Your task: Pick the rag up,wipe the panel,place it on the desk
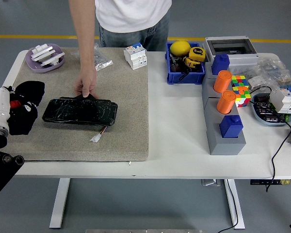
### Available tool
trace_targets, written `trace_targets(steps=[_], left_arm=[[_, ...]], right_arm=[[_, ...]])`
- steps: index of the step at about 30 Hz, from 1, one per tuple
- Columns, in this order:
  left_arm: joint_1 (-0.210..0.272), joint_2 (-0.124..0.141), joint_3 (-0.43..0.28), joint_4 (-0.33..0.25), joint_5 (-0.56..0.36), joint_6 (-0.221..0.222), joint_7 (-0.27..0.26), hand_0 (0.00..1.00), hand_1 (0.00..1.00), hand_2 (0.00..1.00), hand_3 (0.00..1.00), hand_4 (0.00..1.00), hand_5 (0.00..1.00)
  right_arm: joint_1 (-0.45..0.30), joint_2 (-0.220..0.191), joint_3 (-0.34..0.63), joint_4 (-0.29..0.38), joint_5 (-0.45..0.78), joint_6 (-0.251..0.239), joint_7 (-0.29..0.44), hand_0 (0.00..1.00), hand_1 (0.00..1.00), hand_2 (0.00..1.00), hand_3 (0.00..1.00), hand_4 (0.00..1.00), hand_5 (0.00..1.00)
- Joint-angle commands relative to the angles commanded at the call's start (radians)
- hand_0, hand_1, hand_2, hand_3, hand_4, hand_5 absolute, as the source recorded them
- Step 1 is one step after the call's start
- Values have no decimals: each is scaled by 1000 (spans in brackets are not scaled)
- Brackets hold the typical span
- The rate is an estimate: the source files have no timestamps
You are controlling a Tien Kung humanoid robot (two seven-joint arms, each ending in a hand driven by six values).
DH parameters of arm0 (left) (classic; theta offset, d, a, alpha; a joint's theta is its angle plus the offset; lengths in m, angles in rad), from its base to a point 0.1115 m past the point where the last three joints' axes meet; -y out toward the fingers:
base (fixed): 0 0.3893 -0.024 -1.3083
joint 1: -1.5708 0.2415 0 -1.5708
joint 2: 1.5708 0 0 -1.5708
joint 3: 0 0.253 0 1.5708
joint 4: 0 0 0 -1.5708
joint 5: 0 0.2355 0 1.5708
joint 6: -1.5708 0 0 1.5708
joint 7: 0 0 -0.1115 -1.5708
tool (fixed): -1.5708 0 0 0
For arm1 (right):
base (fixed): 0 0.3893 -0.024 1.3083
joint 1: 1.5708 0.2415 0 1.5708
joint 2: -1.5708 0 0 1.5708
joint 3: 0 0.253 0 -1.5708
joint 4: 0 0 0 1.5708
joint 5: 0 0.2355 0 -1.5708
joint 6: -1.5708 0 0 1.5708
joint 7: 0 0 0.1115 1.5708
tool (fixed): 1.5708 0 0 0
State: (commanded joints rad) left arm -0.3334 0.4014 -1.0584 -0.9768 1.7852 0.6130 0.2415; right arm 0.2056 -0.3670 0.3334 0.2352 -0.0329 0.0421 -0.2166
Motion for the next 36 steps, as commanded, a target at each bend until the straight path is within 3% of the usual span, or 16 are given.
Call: trace_targets(steps=[6,7,12,13,18,19,24,25,36], left_arm=[[-6,9,19,31,-39,-6,-39,295,201,462,442,155,2],[-8,8,21,37,-41,-7,-41,297,245,480,472,255,2],[-10,10,26,88,-61,-28,-49,297,245,480,472,255,2],[-9,11,25,96,-62,-33,-48,324,409,506,529,520,2],[-6,15,19,113,-76,-75,-49,324,409,506,529,520,2],[-6,16,18,113,-82,-81,-51,385,512,553,569,612,2],[-8,20,20,117,-80,-114,-42,385,512,553,569,612,2],[-6,20,18,115,-76,-115,-43,460,633,591,569,851,117],[-10,34,40,106,-72,-131,-63,476,659,608,569,871,144]], right_arm=[[1,0,-3,1,0,0,0,706,631,684,637,998,564],[1,1,-4,1,0,0,0,706,631,684,638,998,565],[1,2,-11,2,3,1,3,706,631,684,638,998,565],[1,2,-11,2,2,1,3,705,631,684,637,998,564],[-1,2,-3,1,-5,-1,-1,705,631,684,637,998,564],[-1,2,-1,1,-6,-1,-1,705,631,684,638,998,566],[0,3,-1,1,-9,-1,-1,705,631,684,638,998,566],[0,4,0,1,-10,-2,-1,705,631,684,638,998,565],[1,4,8,1,-21,-3,-6,705,630,684,638,998,565]])
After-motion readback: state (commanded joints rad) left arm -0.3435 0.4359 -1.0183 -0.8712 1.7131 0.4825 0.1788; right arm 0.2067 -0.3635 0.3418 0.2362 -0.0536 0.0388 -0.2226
